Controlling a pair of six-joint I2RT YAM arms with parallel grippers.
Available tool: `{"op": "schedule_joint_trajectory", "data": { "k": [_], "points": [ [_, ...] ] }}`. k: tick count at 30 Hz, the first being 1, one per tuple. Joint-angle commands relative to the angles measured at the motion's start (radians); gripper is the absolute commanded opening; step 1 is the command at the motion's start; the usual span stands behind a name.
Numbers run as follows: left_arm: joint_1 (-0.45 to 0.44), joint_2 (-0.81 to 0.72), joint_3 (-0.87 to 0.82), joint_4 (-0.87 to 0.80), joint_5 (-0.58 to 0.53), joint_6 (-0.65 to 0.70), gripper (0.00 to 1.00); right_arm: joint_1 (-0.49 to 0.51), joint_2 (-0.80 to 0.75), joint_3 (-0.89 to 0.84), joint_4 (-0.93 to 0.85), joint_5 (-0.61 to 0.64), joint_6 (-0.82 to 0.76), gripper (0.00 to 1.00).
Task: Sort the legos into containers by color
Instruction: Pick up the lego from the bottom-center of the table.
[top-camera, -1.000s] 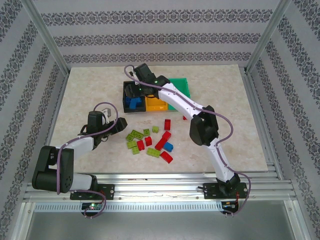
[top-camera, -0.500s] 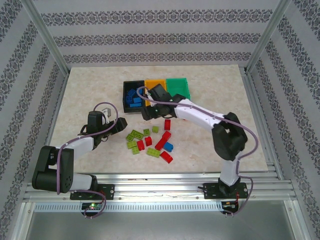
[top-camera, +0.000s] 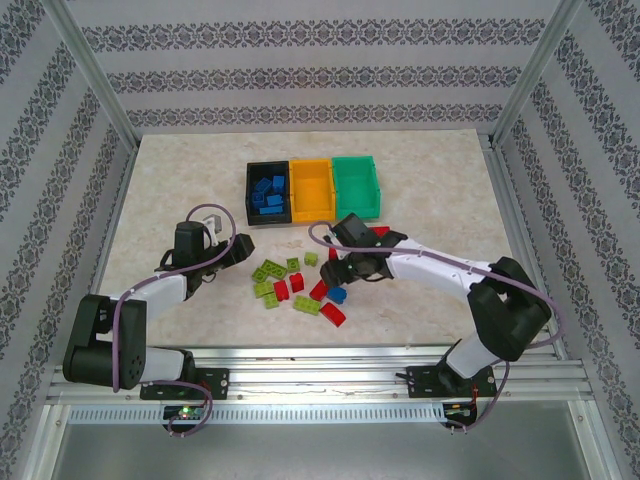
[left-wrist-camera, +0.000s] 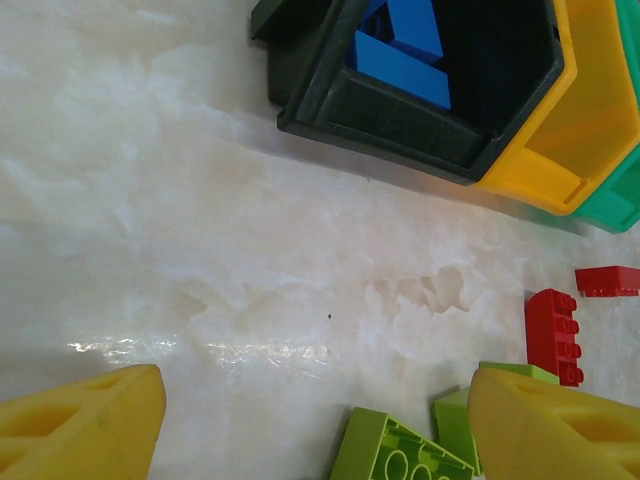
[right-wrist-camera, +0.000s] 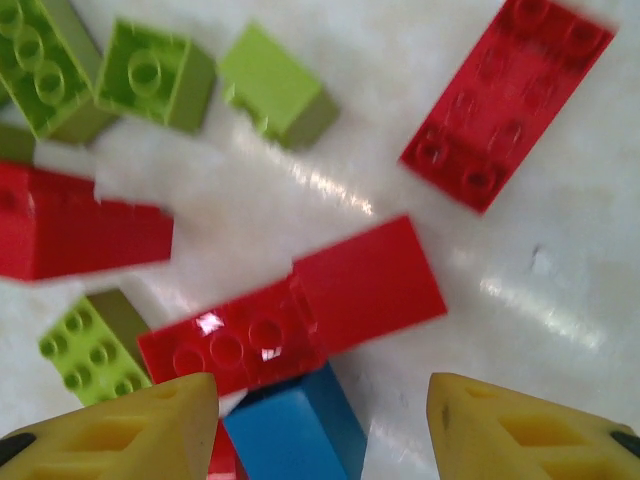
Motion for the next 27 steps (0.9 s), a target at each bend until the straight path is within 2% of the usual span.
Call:
{"op": "schedule_joint_trajectory", "data": {
  "k": [1,6,18,20,23,27],
  "points": [
    [0.016,-0.013,-0.002,0.048,0.019,-0.008,0.79,0.027,-0.033,-0.046,-0.016,-0.009,-0.035,0.58],
    [0.016,-0.010,-0.002,0.049,0.016,-0.008,0.79,0.051,-0.017,-0.070,0.001,-0.024,-0.040,0.58],
    [0.017,-0.009,0.002,0.042,0.019,-0.005,0.80,0.081,0.059,-0.059,-0.002,0.029,-0.047,0.55],
    [0.016,-0.003,0.004,0.039,0.019,-0.004,0.80,0.081,0.064,-0.060,-0.002,0.034,-0.044,0.50],
    [0.016,0.006,0.005,0.043,0.023,-0.007,0.80,0.082,0.056,-0.055,-0.002,0.024,-0.043,0.37],
    [0.016,0.009,0.007,0.044,0.028,-0.008,0.80,0.081,0.023,-0.038,-0.012,0.030,-0.047,0.34]
  ]
}}
